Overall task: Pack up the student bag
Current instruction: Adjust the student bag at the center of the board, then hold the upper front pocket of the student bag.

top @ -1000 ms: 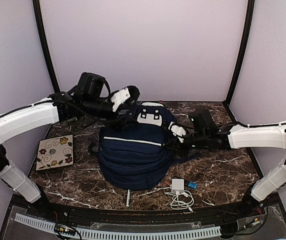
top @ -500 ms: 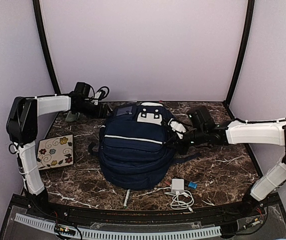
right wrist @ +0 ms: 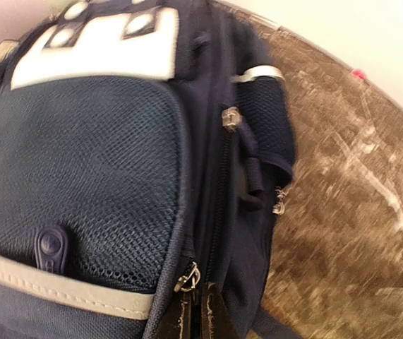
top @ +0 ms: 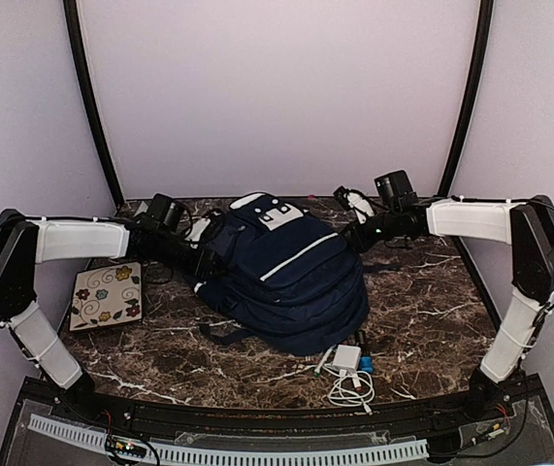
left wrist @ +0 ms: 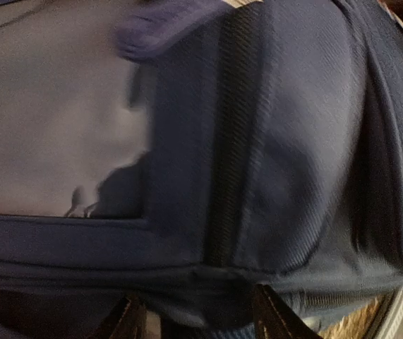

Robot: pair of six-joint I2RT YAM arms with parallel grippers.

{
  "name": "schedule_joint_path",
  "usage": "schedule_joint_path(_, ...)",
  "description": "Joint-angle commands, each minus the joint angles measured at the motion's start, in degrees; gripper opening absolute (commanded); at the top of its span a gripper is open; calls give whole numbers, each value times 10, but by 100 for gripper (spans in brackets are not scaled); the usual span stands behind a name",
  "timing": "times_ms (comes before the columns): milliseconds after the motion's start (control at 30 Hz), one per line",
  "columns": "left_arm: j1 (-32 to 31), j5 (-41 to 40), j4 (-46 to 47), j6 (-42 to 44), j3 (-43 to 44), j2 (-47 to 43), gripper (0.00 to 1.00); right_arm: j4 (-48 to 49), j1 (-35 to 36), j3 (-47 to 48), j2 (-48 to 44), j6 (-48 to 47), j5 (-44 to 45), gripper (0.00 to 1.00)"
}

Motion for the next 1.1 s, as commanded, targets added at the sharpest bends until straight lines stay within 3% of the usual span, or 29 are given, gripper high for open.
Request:
schedule_joint_path(0, -72, 67, -41, 83, -46, -95, 53, 32, 2, 104, 47, -3, -1, 0)
schedule_joint_path(133, -114, 73, -78, 178, -42, -188, 53, 41, 10, 133, 37, -39, 16, 0)
schedule_joint_path(333, -116, 73, -14, 184, 10, -256, 53, 57, 39, 119, -18, -135, 60, 0)
schedule_joint_path(433, -116, 37, 3, 206, 43, -203, 55, 71, 53, 114, -46, -167, 77, 0)
schedule_joint_path(500, -115, 32, -12, 217, 95, -147, 62, 77, 63, 116, -62, -189, 79, 0)
schedule_joint_path(700, -101, 83, -51, 289, 286, -17, 79, 82, 95, 125, -109, -253, 72, 0)
schedule_joint_path(867, -53, 195, -43, 347, 362, 67, 92, 79, 115, 124, -131, -291, 63, 0)
schedule_joint_path(1067, -34, 336, -78, 368, 479, 176, 93, 72, 133, 123, -134, -309, 65, 0)
